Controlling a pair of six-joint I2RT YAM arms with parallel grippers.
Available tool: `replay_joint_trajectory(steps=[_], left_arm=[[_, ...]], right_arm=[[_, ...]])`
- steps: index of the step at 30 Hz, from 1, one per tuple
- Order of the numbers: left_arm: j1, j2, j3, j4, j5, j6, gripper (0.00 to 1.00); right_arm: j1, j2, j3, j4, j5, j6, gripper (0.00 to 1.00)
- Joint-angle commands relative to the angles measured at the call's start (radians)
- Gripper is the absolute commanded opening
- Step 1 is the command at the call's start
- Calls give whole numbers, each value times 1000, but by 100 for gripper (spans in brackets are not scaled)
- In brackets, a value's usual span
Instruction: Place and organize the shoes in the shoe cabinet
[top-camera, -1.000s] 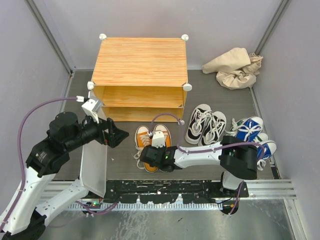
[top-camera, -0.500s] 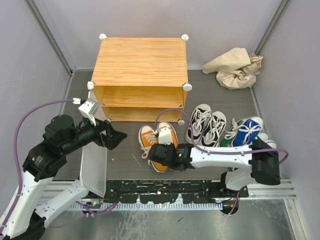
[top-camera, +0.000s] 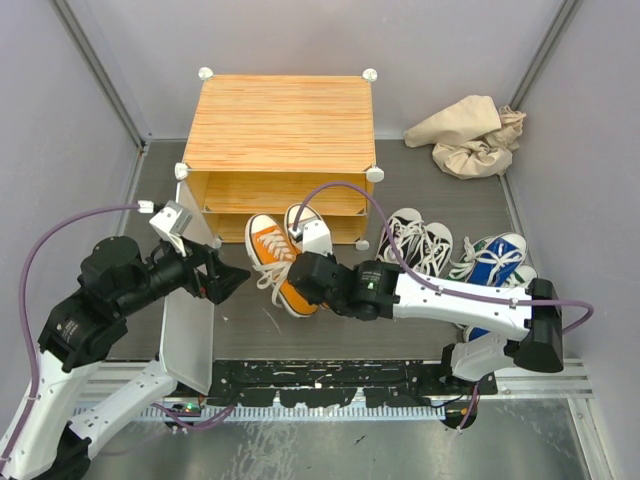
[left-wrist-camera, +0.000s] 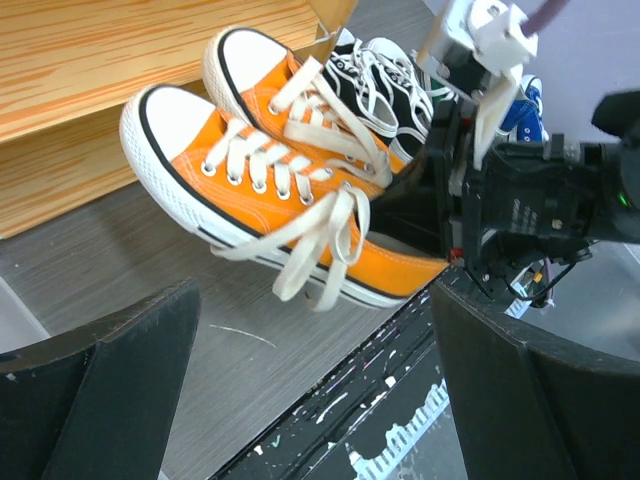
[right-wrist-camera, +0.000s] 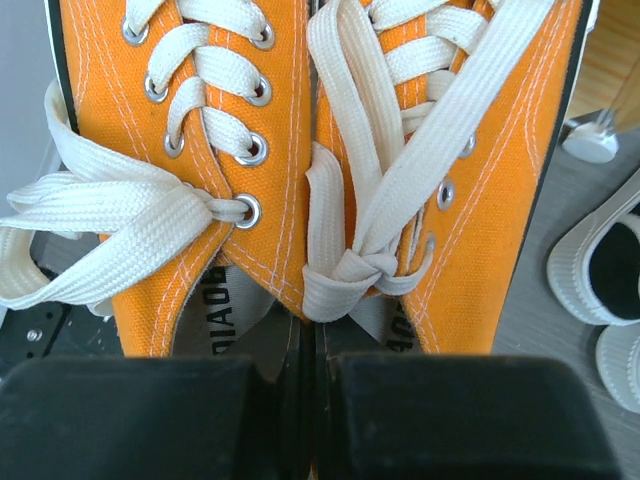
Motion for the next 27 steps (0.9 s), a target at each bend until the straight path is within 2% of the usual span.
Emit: replay_joint_trajectory(steps=[1,6,18,27], left_arm=[[-2,-11,19,-6,0,4,98],[-2,-10,32,-16,5,1,98],[-3,1,33,-14,22,-11,98],[-2,3,31,-12,29,-19,98]], right_arm=[[-74,-1,121,140,79,-86,1],[-185,19,167,189,25,-148,1],[-366,105,221,323,-49,-222,1],[-436,133,263,390,-39,-255,1]])
